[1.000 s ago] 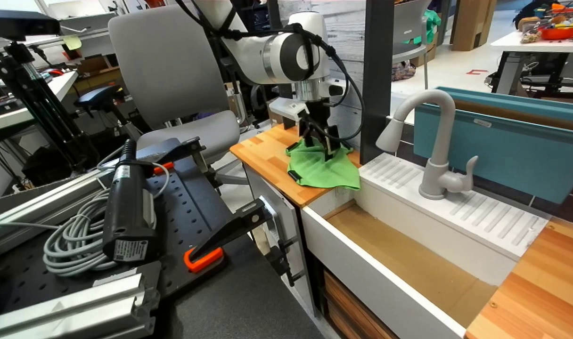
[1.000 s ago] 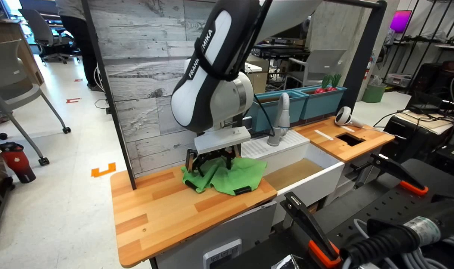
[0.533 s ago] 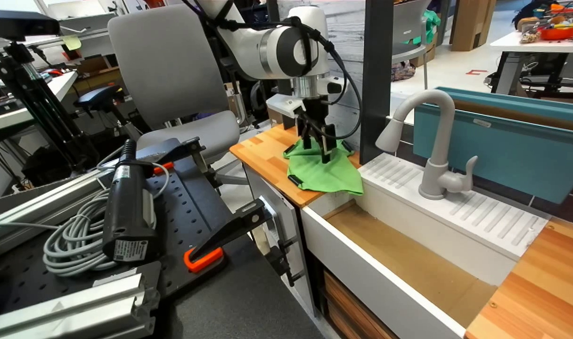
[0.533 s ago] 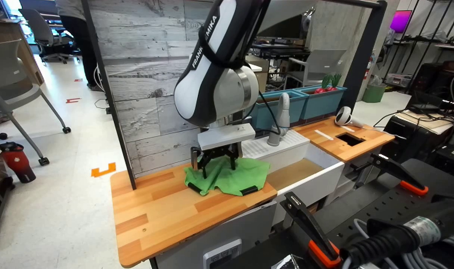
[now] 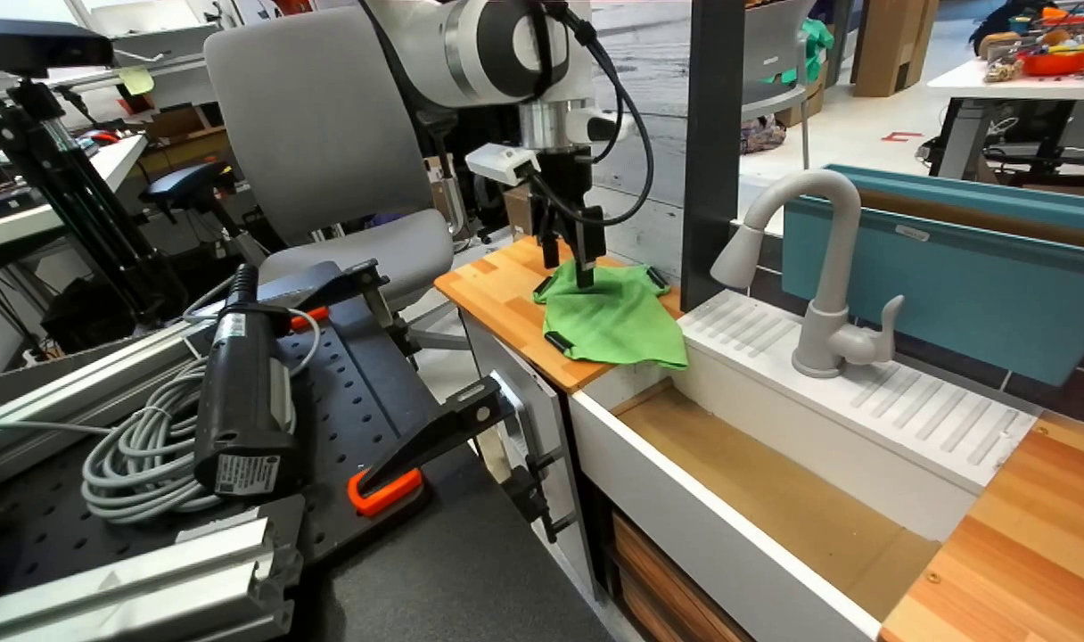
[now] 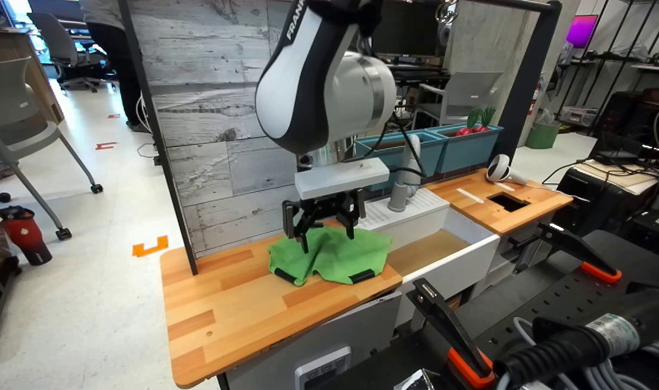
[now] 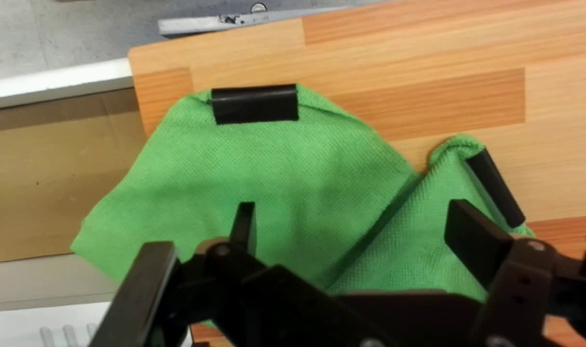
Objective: Push the green towel to the back right side of the counter then move the faucet to the left side of the sink.
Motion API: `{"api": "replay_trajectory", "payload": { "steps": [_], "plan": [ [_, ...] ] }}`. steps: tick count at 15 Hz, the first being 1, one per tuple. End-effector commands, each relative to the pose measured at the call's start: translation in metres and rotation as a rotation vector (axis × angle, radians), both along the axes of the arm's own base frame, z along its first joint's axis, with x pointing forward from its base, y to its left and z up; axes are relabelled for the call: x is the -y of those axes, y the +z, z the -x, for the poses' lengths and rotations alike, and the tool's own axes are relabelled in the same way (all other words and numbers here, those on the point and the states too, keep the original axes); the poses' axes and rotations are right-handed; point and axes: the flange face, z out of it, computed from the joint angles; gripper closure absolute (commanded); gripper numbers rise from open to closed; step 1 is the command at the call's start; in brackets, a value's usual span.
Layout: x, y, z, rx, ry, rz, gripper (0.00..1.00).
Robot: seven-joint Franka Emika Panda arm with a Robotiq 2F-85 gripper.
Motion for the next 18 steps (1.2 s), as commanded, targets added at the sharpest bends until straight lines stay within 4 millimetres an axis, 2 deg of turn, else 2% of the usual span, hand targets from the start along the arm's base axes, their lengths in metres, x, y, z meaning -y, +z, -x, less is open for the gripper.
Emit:
{"api": "replay_trajectory", "payload": {
  "steps": [1,5,9,11,14,18],
  "plan": [
    [0.025,0.049,0.04,-0.012,-0.014,0.024,0.0],
    [0.072,0.084,0.075,-0.023,-0.053,0.069,0.0],
    [0.135,0.123,0.083,0.017,-0.07,0.129,0.0],
    [0.161,0.144,0.075,0.067,-0.1,0.138,0.0],
    [0.188,0.166,0.051,0.14,-0.135,0.132,0.0],
    [0.195,0.173,0.022,0.262,-0.173,0.046,0.0]
  ]
}}
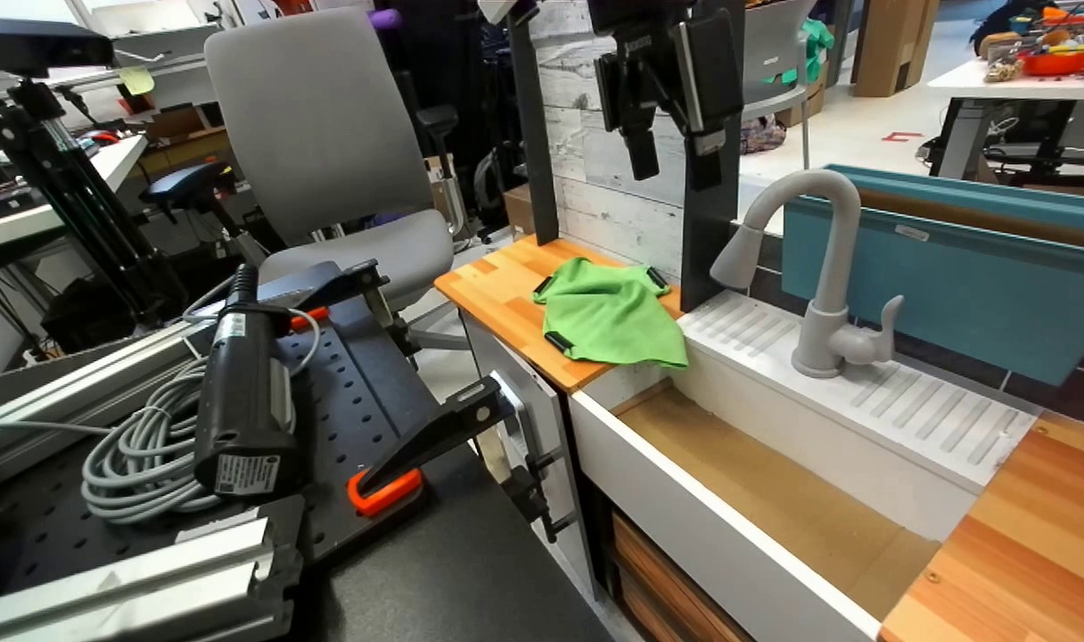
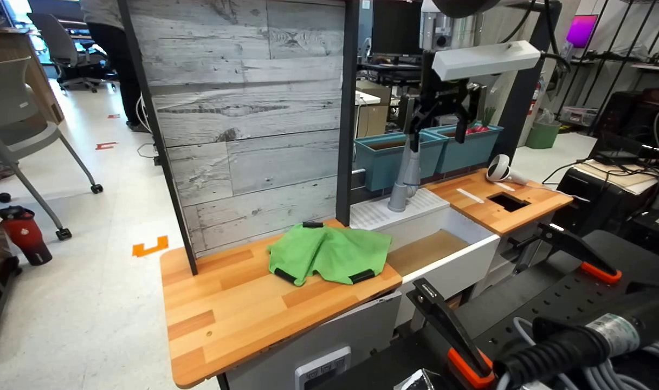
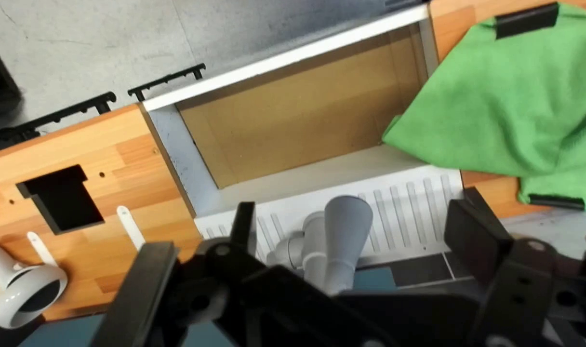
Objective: Push the green towel to the back right side of the counter then move the faucet to the left side of the sink.
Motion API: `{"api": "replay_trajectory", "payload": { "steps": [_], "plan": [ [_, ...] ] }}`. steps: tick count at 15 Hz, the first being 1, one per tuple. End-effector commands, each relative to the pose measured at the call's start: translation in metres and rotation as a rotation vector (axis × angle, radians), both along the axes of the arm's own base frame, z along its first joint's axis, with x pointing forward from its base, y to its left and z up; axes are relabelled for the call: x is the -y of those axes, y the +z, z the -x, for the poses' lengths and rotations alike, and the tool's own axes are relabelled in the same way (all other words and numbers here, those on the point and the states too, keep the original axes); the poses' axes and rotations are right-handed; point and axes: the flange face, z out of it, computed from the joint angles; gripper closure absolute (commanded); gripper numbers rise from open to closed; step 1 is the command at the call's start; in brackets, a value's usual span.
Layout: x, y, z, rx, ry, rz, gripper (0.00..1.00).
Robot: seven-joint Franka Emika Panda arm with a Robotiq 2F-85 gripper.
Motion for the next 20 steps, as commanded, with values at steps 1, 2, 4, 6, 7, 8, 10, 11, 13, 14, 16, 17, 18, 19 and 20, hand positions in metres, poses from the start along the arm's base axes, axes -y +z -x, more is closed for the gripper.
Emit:
{"api": "replay_trajectory", "payload": {
  "steps": [1,2,4,6,7,8,10,11,13,14,16,17,18,19,20],
  "plan": [
    [0.001,-0.001,-0.023,0.097,-0.005,-0.075,0.0],
    [0.002,-0.004,-0.028,0.111,-0.012,-0.097,0.0],
    [0.006,-0.01,-0.036,0.123,-0.032,-0.146,0.0],
    [0.015,-0.018,-0.044,0.119,-0.055,-0.192,0.0],
    [0.02,-0.021,-0.047,0.116,-0.066,-0.207,0.0],
    [0.026,-0.025,-0.05,0.115,-0.078,-0.219,0.0],
    [0.038,-0.033,-0.055,0.107,-0.097,-0.237,0.0],
    [0.043,-0.038,-0.058,0.096,-0.1,-0.25,0.0],
    [0.048,-0.047,-0.061,0.08,-0.104,-0.256,0.0],
    [0.05,-0.051,-0.062,0.077,-0.106,-0.254,0.0],
    [0.052,-0.058,-0.064,0.072,-0.113,-0.247,0.12],
    [0.051,-0.063,-0.065,0.068,-0.111,-0.243,0.28],
    [0.051,-0.066,-0.067,0.068,-0.111,-0.241,0.34],
    [0.051,-0.07,-0.069,0.067,-0.113,-0.238,0.44],
    [0.051,-0.072,-0.07,0.067,-0.113,-0.237,0.51]
  ]
}}
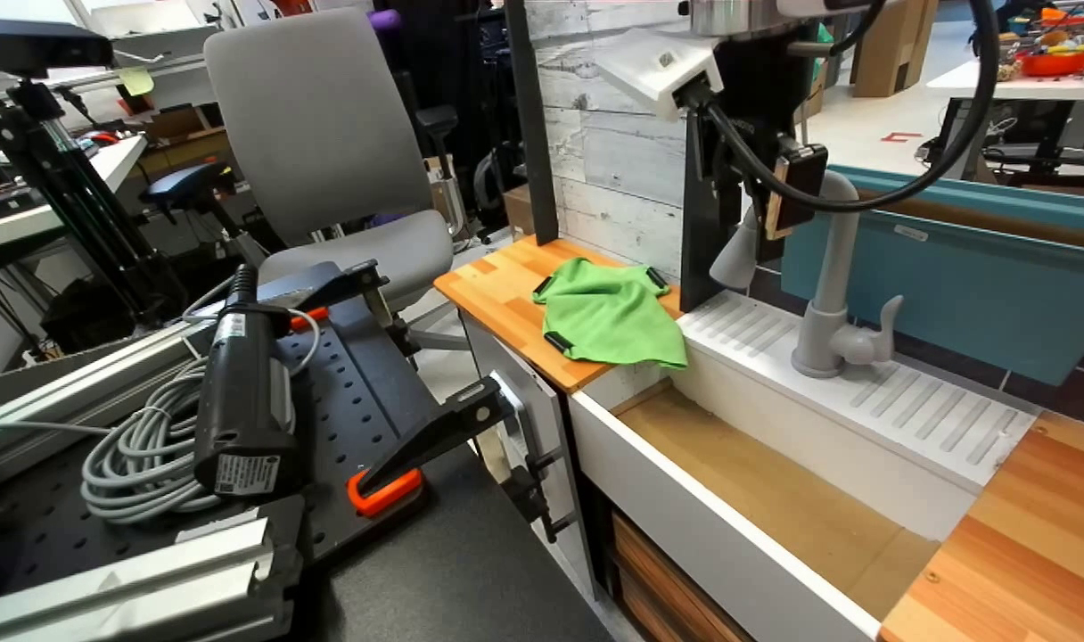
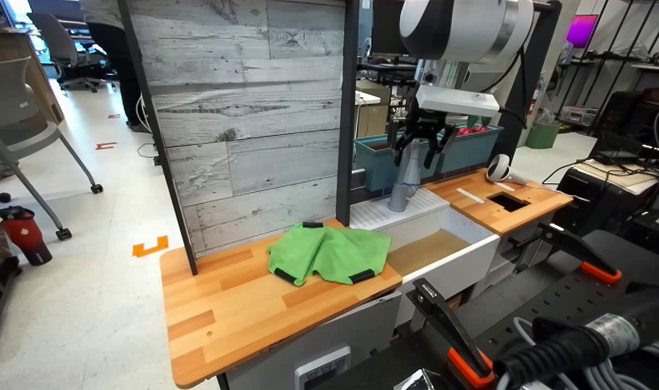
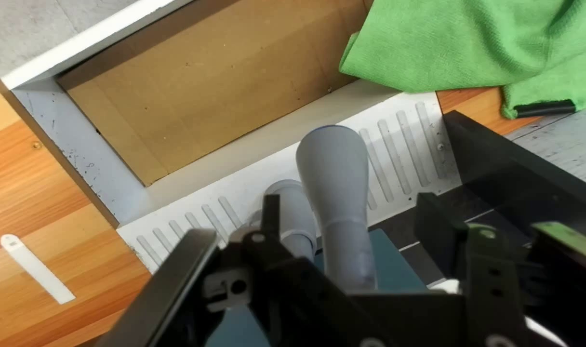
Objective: Push the green towel to the back right side of the counter then move the faucet to the left side of the sink.
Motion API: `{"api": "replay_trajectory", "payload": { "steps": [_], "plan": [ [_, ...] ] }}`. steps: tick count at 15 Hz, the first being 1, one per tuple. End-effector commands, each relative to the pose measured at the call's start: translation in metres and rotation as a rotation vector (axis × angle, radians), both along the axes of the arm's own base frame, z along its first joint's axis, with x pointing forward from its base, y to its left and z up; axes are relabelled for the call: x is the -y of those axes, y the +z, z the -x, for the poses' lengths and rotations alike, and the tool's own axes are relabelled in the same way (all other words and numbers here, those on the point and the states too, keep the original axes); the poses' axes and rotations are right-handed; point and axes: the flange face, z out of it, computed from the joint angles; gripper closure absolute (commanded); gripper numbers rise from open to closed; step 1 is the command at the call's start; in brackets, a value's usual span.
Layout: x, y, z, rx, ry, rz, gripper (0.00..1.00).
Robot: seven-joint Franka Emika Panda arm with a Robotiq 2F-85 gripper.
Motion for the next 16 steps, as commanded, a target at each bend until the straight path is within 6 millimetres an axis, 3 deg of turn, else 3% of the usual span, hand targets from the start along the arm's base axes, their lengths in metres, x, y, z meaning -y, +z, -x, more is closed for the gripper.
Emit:
{"api": "replay_trajectory", "payload": {
  "steps": [1,5,9,16],
  "plan": [
    [-0.001,-0.009,-0.011,-0.012,0.002,-0.016,0.6],
    [-0.01,-0.016,-0.008,-0.022,0.019,-0.016,0.88],
    [-0.023,-0.013,-0.005,-0.017,0.024,-0.041,0.9],
    [-0.037,-0.003,-0.021,0.001,-0.048,-0.191,0.9]
  ]
}}
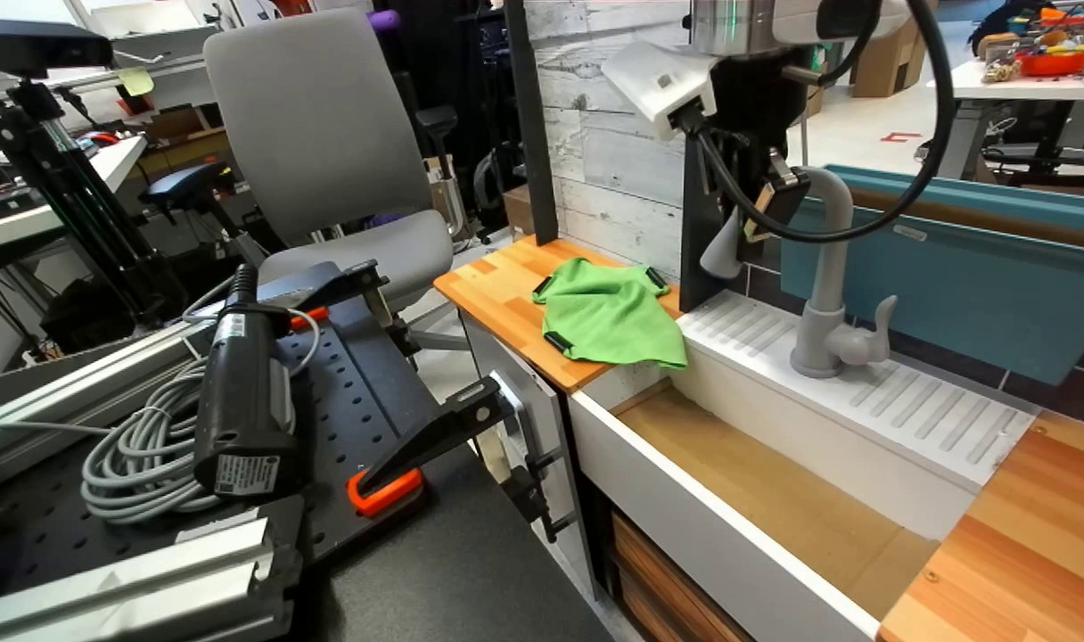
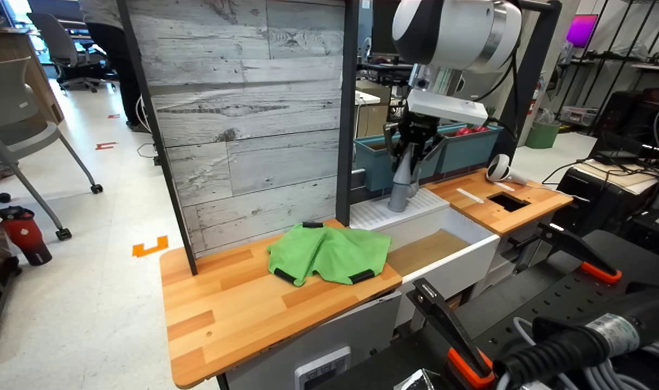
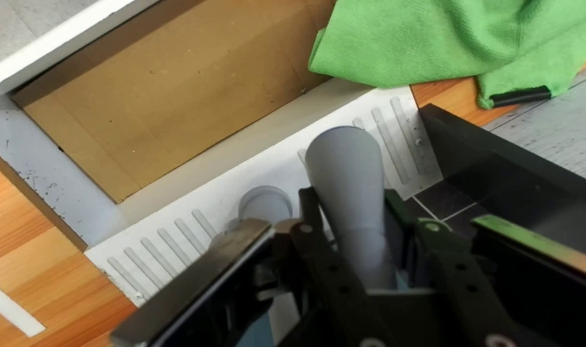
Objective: Push the green towel to the back right side of the counter then move the faucet to the left side of the sink.
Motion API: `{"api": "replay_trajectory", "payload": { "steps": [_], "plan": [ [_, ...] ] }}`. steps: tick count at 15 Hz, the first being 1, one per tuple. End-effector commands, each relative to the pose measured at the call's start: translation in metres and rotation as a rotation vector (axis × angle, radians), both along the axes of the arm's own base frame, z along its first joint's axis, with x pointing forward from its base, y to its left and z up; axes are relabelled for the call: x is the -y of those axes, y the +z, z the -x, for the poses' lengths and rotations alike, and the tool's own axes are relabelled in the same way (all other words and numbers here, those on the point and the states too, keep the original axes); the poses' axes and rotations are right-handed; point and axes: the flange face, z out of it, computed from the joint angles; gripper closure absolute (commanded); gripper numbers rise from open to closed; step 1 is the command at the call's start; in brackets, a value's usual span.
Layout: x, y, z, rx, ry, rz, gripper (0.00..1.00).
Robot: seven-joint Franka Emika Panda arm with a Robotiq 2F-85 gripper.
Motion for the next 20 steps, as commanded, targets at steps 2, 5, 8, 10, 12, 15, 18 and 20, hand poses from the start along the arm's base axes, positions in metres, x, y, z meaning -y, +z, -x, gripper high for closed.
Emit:
{"api": "replay_trajectory", "payload": {
  "steps": [2,5,8,10,12,15,18,20],
  "plan": [
    [-0.032,0.01,-0.018,0.015,-0.038,-0.164,0.9],
    [-0.037,0.012,-0.025,0.031,-0.074,-0.212,0.9],
    [-0.046,0.016,-0.028,0.047,-0.092,-0.225,0.9],
    [-0.05,0.02,-0.028,0.065,-0.108,-0.23,0.9],
    [-0.053,0.022,-0.028,0.076,-0.118,-0.243,0.9],
    [-0.054,0.025,-0.03,0.091,-0.147,-0.263,0.9],
    [-0.054,0.026,-0.031,0.105,-0.172,-0.277,0.9],
    [-0.055,0.025,-0.03,0.116,-0.188,-0.281,0.9]
  ]
}}
